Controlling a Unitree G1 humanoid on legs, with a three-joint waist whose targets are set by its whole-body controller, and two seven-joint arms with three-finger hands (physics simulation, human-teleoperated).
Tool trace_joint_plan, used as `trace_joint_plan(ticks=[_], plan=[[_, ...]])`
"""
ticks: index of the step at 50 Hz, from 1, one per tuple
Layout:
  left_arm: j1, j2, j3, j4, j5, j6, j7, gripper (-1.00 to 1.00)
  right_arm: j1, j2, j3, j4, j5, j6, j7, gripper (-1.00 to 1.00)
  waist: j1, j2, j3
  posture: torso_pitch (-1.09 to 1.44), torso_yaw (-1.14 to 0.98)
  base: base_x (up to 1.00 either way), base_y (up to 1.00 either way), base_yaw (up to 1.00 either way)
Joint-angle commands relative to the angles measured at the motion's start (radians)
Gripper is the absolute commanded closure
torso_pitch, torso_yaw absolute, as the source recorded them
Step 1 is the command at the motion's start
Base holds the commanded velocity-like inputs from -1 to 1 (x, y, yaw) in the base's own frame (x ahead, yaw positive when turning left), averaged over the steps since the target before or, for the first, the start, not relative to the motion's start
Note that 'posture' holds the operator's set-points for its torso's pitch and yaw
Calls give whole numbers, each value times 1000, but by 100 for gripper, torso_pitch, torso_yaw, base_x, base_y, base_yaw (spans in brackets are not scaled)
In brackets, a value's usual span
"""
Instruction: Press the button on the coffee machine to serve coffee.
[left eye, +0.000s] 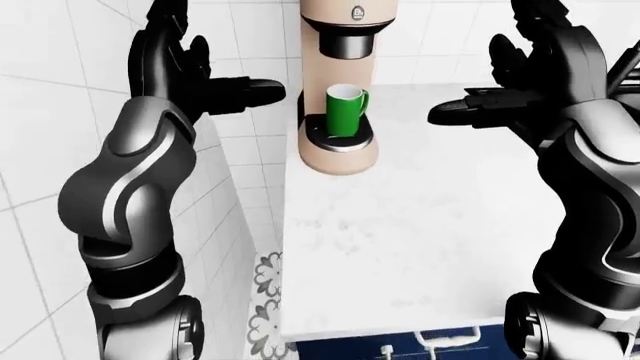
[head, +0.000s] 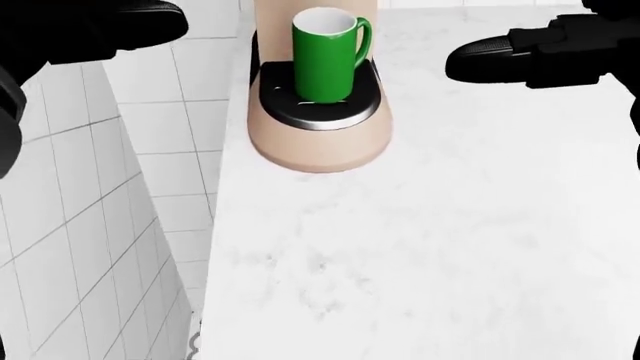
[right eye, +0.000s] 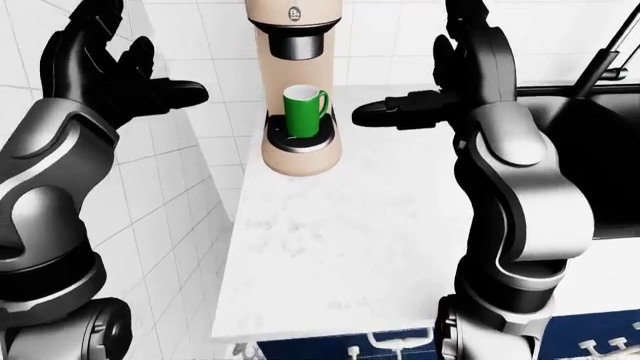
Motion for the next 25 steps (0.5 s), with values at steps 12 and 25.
trace_joint_plan(ticks=[12,25], plan=[[-40,10,14,-21,2,-28,-5,-100,-35,-14,-14,-25,-2,-23,-4,-100,1,4,-56,-7,0,0,0,0],[-40,8,15,-27,-6,-24,0,-100,-32,-16,-17,-25,3,-27,-6,-100,3,6,-108,-16,0,0,0,0]])
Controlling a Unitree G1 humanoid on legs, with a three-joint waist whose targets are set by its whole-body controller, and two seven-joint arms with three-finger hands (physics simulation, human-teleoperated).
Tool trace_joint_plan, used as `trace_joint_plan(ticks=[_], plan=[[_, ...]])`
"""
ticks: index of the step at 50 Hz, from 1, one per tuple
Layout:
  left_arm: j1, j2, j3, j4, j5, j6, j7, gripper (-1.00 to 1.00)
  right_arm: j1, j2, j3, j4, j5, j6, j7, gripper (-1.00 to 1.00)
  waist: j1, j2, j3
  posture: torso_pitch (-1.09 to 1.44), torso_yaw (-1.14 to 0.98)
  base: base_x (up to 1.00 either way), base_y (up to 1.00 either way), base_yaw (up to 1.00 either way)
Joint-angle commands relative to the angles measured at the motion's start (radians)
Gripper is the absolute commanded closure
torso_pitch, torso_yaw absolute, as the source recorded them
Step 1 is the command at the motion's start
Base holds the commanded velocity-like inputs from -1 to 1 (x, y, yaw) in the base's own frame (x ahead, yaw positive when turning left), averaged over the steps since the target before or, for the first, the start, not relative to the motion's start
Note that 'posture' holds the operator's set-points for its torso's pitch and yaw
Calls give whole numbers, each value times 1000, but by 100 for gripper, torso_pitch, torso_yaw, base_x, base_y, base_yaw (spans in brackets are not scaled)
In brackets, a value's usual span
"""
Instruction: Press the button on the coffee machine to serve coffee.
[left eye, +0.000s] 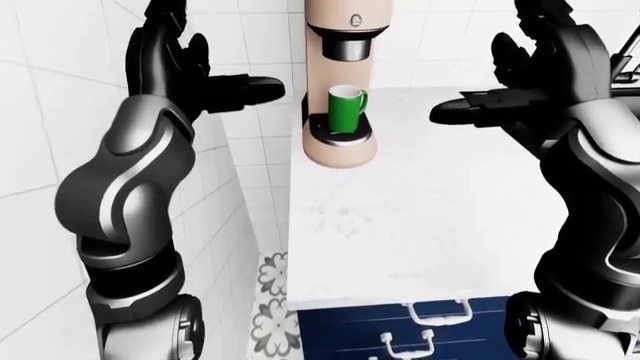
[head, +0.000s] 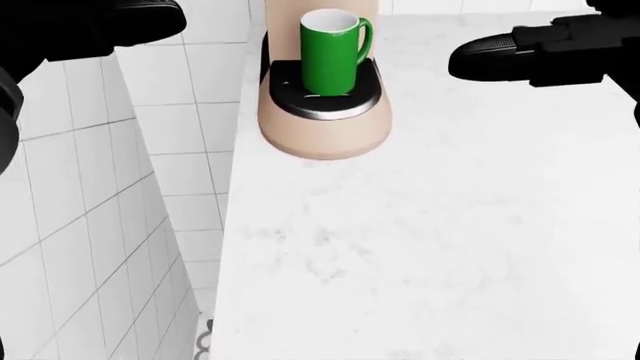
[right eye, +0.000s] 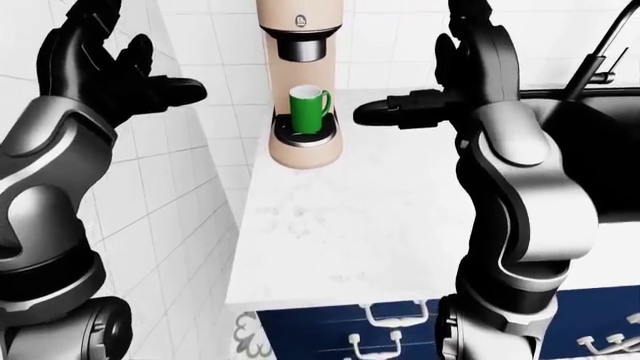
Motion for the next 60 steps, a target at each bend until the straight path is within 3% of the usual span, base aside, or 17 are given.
trace_joint_plan(ticks=[1,8,24,38,49,60], plan=[[-33,10,7,-23,-1,-30,-3,-100,-29,-12,-11,-18,-3,-35,-2,-100,0,0,-28,-17,0,0,0,0],[-31,9,7,-22,-3,-39,-4,-100,-26,-12,-9,-14,-2,-41,-2,-100,1,1,-70,-23,0,0,0,0],[-34,11,10,-20,-3,-30,-4,-100,-30,-11,-7,-17,-2,-35,-3,-100,4,1,-127,-28,0,0,0,0],[-34,11,7,-22,-8,-40,1,-100,-35,-13,-7,-22,0,-27,-5,-100,8,0,-236,-41,0,0,0,0],[-33,10,9,-22,-14,-42,2,-100,-35,-14,-10,-25,4,-25,-7,-100,10,-3,-280,-49,0,0,0,0],[-33,12,10,-26,-22,-36,6,-100,-32,-11,-7,-21,4,-31,-9,-100,11,-5,-308,-55,0,0,0,0]])
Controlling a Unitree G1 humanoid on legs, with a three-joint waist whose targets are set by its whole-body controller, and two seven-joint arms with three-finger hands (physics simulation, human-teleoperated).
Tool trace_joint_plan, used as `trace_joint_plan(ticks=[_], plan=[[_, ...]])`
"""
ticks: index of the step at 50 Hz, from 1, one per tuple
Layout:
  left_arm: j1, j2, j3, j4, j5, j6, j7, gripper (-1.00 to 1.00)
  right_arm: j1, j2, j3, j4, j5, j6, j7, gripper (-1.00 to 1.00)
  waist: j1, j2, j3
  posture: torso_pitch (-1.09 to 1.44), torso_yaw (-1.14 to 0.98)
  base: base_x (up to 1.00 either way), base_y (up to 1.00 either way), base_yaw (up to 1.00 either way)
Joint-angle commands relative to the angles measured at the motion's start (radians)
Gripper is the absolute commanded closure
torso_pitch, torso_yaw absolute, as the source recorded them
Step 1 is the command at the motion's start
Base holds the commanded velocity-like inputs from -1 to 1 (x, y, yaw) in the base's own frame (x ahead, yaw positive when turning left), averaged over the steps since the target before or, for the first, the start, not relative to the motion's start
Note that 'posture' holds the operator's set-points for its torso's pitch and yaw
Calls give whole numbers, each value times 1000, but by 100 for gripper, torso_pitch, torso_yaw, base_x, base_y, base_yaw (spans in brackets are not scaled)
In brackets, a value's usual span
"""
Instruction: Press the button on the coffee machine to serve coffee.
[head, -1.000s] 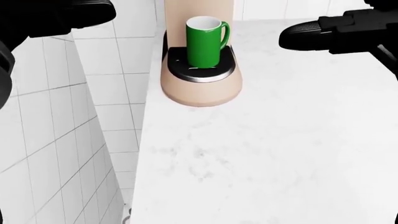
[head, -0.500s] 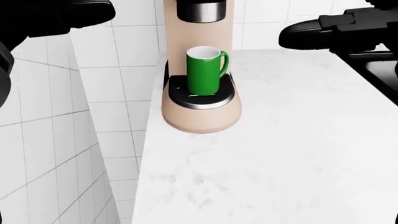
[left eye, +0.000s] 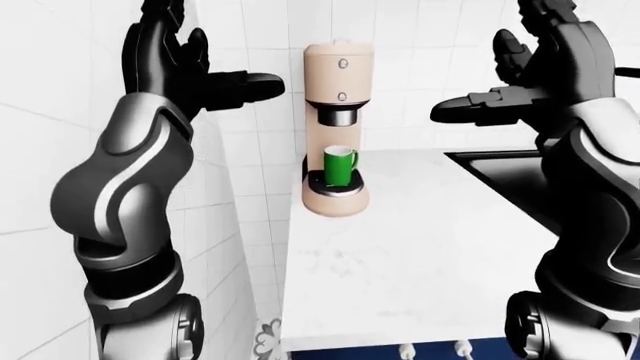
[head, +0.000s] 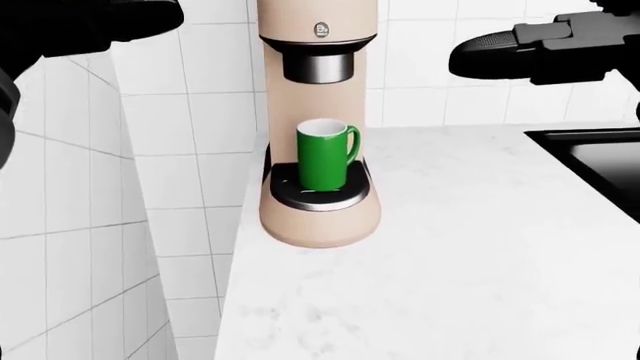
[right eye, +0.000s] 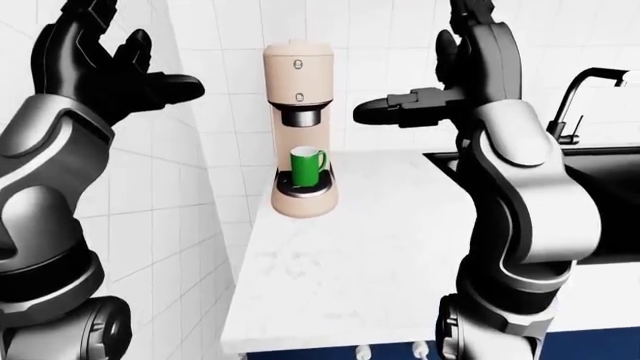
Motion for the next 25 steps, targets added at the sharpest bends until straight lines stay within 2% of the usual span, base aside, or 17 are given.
trace_joint_plan(ticks=[1,12,22,25], plan=[[-30,8,5,-15,4,-32,0,-100,-30,-7,-3,-7,-5,-31,-3,-100,0,-1,-8,-56,0,0,0,0],[-30,9,3,-14,-1,-31,1,-100,-33,-5,-2,-5,-8,-32,-1,-100,2,-1,-28,-60,0,0,0,0],[-31,6,4,-10,-3,-38,1,-100,-38,0,4,7,-13,-42,1,-100,4,0,-56,-70,0,0,0,0],[-31,5,2,-4,4,-45,6,-100,-68,-1,4,-3,-8,-17,-2,-100,5,0,-62,-70,0,0,0,0]])
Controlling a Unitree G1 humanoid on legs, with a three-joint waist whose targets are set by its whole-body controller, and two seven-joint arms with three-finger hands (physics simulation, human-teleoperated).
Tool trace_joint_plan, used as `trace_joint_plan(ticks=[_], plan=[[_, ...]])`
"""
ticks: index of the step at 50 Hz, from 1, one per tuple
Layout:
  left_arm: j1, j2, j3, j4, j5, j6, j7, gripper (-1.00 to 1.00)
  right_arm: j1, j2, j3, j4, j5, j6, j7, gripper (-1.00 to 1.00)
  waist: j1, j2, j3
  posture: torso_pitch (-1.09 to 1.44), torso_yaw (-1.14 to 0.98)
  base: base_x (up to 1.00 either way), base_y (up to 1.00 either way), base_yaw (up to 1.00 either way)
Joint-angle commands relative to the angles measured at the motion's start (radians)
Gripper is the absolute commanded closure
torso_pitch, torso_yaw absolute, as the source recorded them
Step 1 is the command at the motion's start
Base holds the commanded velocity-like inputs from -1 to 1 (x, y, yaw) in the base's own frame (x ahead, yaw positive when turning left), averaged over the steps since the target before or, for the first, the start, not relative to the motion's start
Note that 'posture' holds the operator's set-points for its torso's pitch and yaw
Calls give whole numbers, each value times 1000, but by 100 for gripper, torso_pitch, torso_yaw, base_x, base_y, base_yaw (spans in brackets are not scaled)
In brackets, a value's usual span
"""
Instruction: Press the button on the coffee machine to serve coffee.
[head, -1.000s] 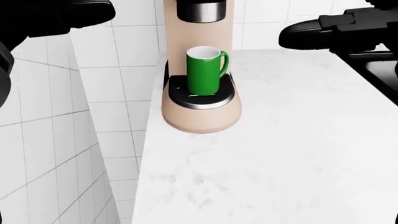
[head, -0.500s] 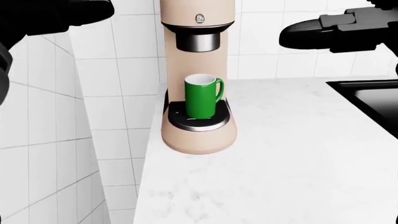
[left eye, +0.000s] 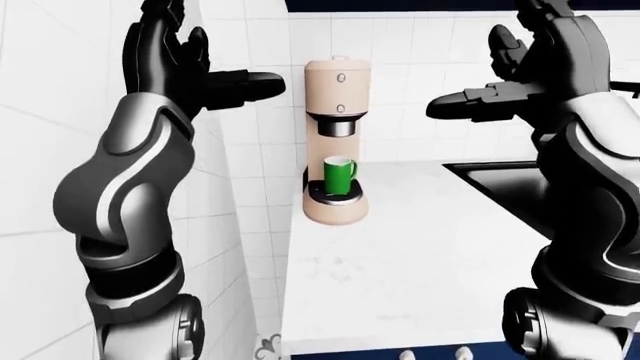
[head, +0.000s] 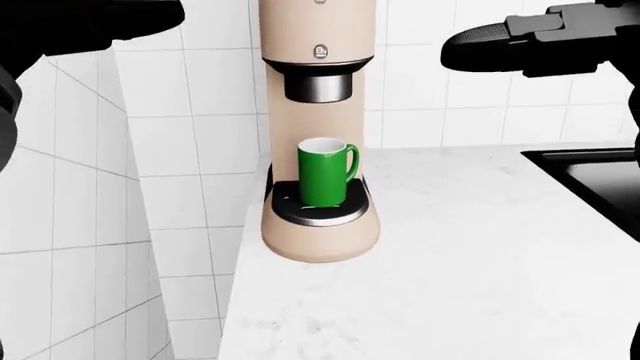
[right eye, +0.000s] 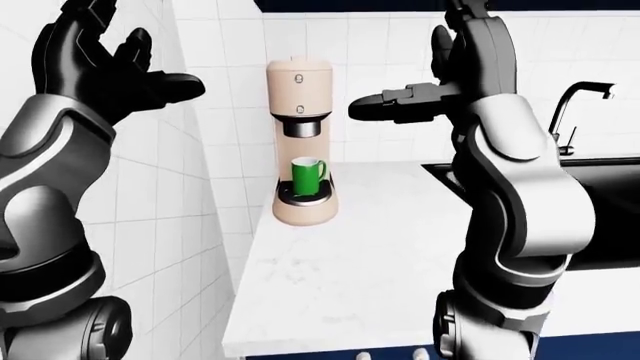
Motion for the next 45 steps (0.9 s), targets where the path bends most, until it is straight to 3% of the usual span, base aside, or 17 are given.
trace_joint_plan(ticks=[1,3,14,18,32,45], plan=[[-33,8,8,-4,5,-31,1,-100,-60,-15,-8,-31,4,10,-7,-100,0,-2,-2,-70,0,0,0,0],[-36,8,9,-3,4,-31,6,-100,-73,-9,-6,-34,8,19,-13,-100,1,-2,-3,-70,0,0,0,0],[-49,27,22,3,-21,-35,24,-100,-210,62,112,150,-83,-18,28,-100,-4,6,-10,-70,0,0,0,0],[-49,32,23,7,-27,-40,28,-100,-238,98,124,162,-110,-8,44,-100,-4,9,-9,-70,0,0,0,0],[-49,41,20,15,-36,-47,35,-100,-227,216,174,92,-166,64,93,-100,3,13,-10,-70,0,0,0,0],[-50,43,21,20,-36,-49,33,-100,-161,332,238,88,-208,35,112,-100,2,21,-13,-70,0,0,0,0]])
